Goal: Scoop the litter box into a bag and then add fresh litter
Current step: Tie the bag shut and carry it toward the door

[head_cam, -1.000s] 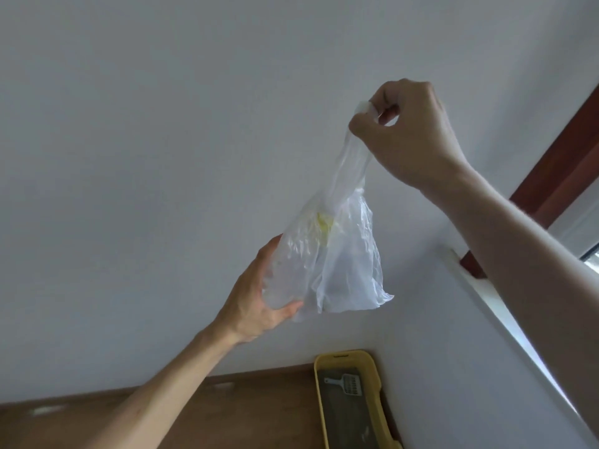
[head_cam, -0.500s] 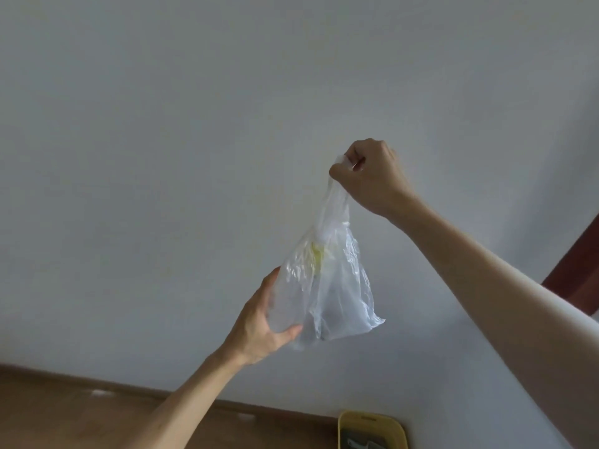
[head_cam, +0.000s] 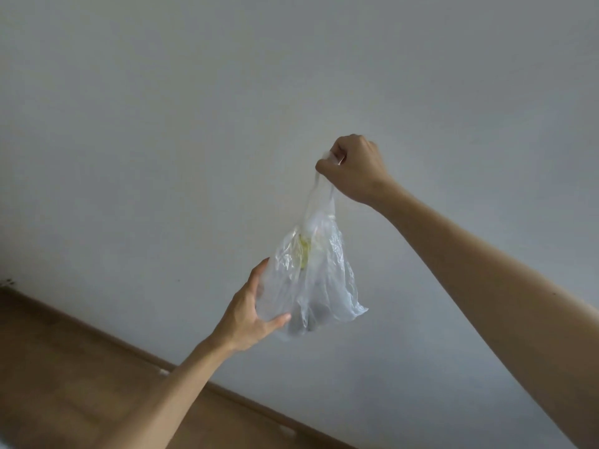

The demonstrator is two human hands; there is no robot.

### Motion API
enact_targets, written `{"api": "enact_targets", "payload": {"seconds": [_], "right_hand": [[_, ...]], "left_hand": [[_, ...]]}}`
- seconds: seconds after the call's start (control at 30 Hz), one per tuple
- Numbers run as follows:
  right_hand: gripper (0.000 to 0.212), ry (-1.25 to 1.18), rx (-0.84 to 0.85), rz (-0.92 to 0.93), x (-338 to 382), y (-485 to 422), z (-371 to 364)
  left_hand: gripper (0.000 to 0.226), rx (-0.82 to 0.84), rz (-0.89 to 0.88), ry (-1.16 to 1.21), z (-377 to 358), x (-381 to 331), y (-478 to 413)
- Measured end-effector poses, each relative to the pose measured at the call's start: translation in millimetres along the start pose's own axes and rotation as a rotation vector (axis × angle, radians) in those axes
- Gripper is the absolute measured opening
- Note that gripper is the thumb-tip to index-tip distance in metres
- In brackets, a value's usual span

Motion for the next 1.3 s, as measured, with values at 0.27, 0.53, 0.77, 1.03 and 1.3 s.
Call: {"api": "enact_targets", "payload": {"seconds": [0.27,0.53,0.77,1.03,1.3], "right_hand": [[0.020,-0.122,0.061,0.062,52.2,-38.6,-67.9],[0.022,-0.205,0.112,0.093,83.9,-65.5,-130.0],[0.017,-0.312,0.212,0.141,107.0,-93.3,-189.8],[0.015,-0.414,0.307,0.303,140.3,-149.0,-250.0],[0.017,-0.518,0.362,0.437,178.0,-187.7,-302.7]], "left_hand": [[0.105,-0.067,0.075,-0.081,81.1,39.6,-4.6],[0.096,-0.147,0.058,-0.170,141.6,67.4,-1.8],[0.094,-0.215,0.140,-0.193,178.3,99.9,-5.2],[0.092,-0.369,0.190,-0.232,222.1,125.7,-34.0],[0.092,-0.569,0.304,-0.323,272.3,155.2,-42.8]]}}
Point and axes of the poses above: each hand's wrist, its own y-axis away from the middle knuckle, its own z-axis out of the back of the hand, x = y × z, the point moved 8 cm from there along -y, towards the middle knuckle, and after that the axes turned 3 degrees about -y, right-handed, at the moved point
